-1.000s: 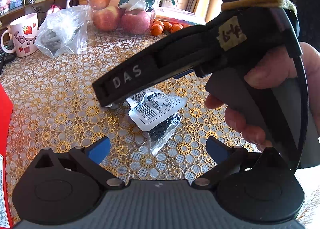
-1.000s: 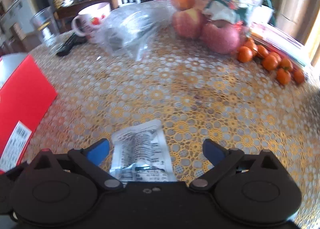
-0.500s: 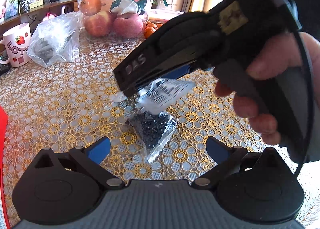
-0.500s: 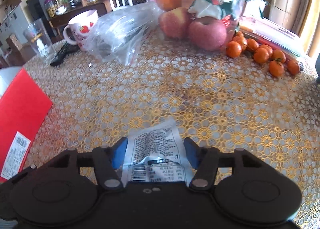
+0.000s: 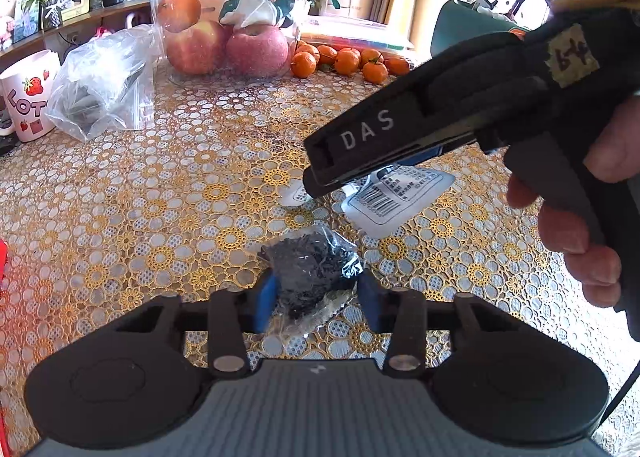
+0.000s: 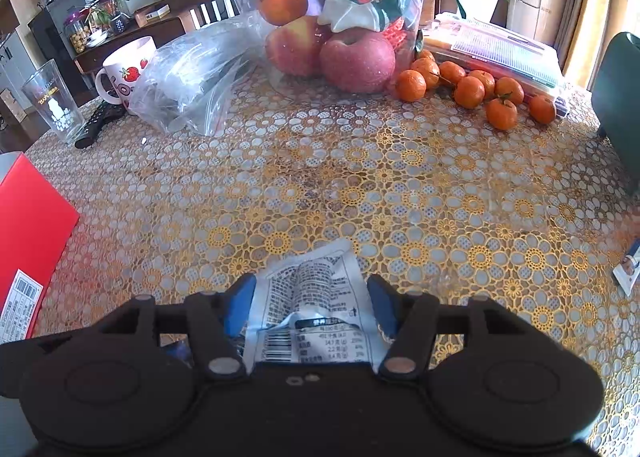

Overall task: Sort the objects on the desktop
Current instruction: 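Grasp the clear packet's label end with the right tool while the left tool grasps its dark-filled end, then lift the clear packet with both tools and carry it over the box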

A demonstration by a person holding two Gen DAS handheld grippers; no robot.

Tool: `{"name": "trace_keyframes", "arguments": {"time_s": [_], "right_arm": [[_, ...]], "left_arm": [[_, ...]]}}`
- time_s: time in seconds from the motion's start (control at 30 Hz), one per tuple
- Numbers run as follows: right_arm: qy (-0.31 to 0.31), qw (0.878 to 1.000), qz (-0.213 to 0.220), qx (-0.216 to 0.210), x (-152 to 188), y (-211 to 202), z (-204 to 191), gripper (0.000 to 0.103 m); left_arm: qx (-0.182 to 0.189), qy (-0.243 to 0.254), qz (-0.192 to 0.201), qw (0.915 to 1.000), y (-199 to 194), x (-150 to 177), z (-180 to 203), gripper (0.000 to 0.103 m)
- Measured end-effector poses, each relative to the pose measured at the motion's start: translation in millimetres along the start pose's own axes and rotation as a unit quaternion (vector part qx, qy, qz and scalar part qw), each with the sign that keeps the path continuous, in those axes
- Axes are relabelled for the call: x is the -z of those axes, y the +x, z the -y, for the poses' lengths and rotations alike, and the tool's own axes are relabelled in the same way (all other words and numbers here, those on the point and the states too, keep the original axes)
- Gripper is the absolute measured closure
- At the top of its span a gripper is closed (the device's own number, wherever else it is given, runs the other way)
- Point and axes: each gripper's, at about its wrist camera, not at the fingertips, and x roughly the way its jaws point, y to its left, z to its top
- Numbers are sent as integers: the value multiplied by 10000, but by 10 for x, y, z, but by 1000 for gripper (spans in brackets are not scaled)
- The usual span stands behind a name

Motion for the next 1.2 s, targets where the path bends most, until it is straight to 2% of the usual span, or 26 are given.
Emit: {"name": "trace_keyframes", "arguments": {"time_s": [0.1, 0.43, 0.8, 1.2], "right_arm": [[4, 10000, -5, 35, 29, -51, -12, 43], [-144, 9998, 116, 74, 110, -523, -278, 43], [-403, 9984, 364, 127, 247, -1193, -840, 43], [-847, 9945, 615, -47, 373, -1782, -1604, 43]], "left_arm": [[-58, -11, 36, 10000, -49, 4, -22, 69], [-61, -57, 208, 9997, -648, 8, -208, 70], [-152, -87, 487, 9987, -1554, 51, -423, 70], [-167, -37, 732, 9972, -2430, 269, -676, 70]]}}
